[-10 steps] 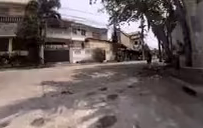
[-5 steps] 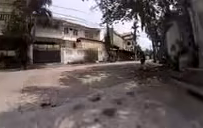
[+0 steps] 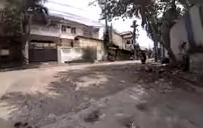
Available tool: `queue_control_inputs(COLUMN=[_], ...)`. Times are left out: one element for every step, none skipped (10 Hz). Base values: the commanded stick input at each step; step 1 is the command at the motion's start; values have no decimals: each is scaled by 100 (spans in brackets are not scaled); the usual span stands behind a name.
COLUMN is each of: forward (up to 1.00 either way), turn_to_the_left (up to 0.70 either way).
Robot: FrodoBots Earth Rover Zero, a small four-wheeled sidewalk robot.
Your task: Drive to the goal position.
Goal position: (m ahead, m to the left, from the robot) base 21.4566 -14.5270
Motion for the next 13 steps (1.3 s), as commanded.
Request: queue_control_inputs(forward=[100, 100, 100, 100, 100, 100, 100, 100, 100, 100, 100, 100, 100], turn_to_the_left=[1, 1, -13, -34, -39, 0, 1, 1, 1, 1, 1, 1, 1])
